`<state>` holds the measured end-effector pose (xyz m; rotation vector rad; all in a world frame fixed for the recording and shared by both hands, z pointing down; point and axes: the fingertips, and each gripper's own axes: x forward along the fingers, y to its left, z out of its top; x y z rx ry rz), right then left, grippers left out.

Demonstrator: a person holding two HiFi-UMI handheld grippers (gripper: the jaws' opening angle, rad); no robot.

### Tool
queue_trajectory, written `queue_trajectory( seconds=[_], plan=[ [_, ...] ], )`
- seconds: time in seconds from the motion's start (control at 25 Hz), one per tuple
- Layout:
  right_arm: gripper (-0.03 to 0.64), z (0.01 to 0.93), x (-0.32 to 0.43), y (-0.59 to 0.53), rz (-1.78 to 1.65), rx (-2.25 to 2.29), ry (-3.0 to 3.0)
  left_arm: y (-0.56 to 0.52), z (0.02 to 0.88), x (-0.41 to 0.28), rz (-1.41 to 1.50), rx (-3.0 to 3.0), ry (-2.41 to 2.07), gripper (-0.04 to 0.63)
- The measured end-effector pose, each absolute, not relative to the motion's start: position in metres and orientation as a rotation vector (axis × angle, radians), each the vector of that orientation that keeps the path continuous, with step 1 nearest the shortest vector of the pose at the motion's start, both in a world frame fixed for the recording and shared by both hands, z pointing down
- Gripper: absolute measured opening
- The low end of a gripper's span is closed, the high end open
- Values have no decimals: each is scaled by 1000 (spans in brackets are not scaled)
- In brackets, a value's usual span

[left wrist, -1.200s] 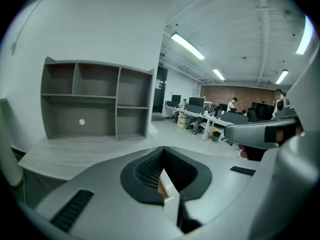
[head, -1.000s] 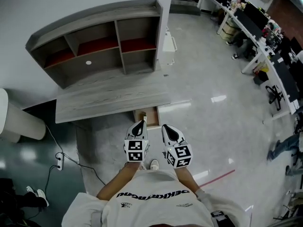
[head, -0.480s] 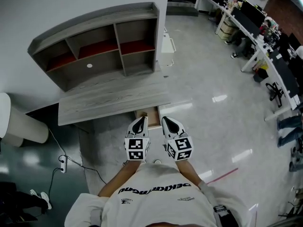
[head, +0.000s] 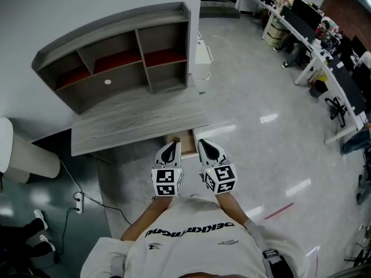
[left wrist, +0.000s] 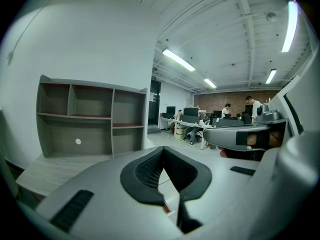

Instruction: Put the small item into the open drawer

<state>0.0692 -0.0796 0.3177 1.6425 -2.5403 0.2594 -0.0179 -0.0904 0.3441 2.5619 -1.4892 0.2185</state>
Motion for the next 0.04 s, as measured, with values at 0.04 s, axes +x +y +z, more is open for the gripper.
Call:
queue_trajectory(
  seconds=[0.04],
  plan=[
    [32,318,73,-80,251,1644,-2536,-90,344,-14,206,2564,-1486,15]
  ],
)
